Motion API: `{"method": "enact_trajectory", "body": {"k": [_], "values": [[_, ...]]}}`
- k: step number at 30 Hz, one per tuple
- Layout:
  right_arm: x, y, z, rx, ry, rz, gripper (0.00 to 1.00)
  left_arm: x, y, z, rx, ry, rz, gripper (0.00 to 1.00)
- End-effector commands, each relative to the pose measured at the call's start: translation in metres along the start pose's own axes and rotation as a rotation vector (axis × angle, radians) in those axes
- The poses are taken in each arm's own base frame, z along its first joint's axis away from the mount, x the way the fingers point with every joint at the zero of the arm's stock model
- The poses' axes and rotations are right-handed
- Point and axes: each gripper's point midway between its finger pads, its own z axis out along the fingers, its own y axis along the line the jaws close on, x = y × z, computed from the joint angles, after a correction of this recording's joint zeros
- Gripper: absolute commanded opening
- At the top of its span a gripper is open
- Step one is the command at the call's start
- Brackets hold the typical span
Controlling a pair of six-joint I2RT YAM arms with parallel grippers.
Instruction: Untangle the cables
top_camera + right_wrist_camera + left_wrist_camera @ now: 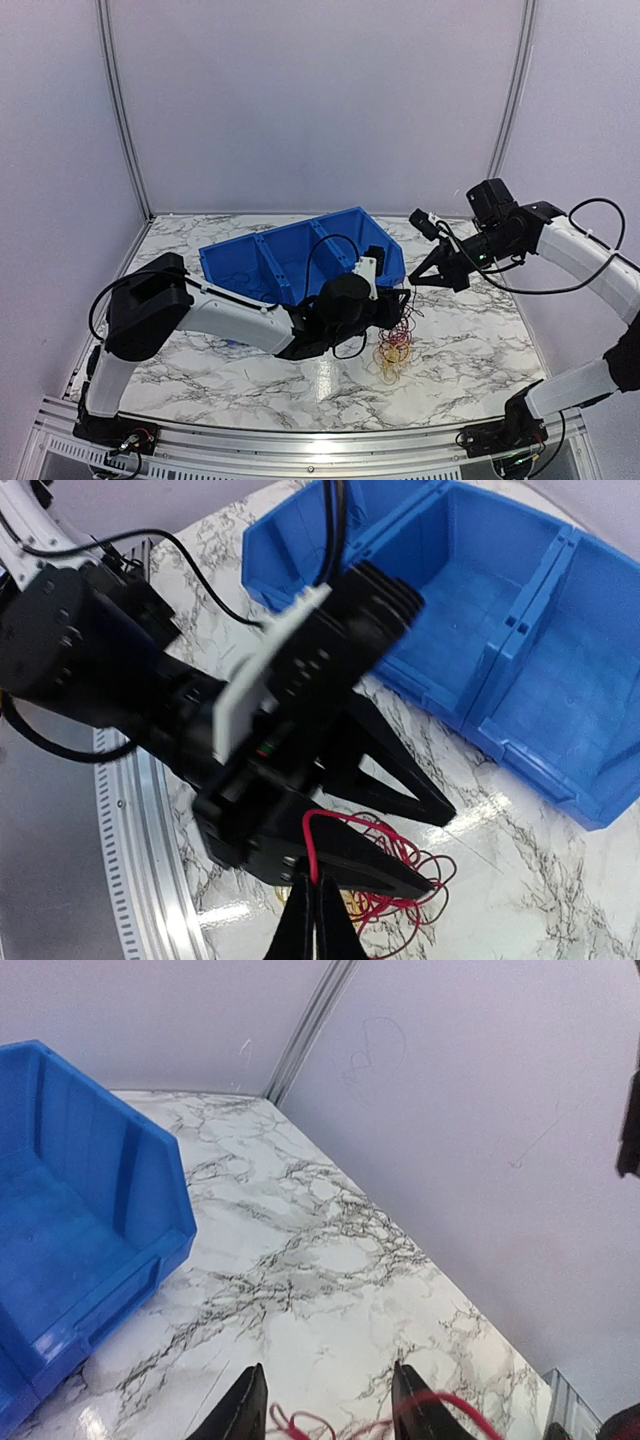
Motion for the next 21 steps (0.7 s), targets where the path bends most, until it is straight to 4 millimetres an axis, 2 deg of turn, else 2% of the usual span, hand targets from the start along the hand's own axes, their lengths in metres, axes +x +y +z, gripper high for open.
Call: {"method": "enact_trajectory", "body": {"k": [1,6,13,17,21], "values": [[-0.044,0.036,-0.033,-0.088,-0.125,-0.095,0.00,-0.001,0.003,0.026,-0.021,-0.089,-0.027,0.42],[-0.085,0.056,-0.065,-0.076,-0.218,-0.226,0.00,0.029,0.014,0.044,-0.033,-0.060,-0.082,0.29],[-0.174,0.098,-0.150,0.071,-0.428,-0.489,0.00,0.038,0.016,0.048,-0.032,-0.042,-0.095,0.12],[-0.213,0.128,-0.197,0.114,-0.553,-0.599,0.00,0.039,0.016,0.050,-0.035,-0.037,-0.095,0.11],[-0.231,0.153,-0.220,0.083,-0.623,-0.675,0.00,0.040,0.017,0.052,-0.036,-0.027,-0.102,0.11]]}}
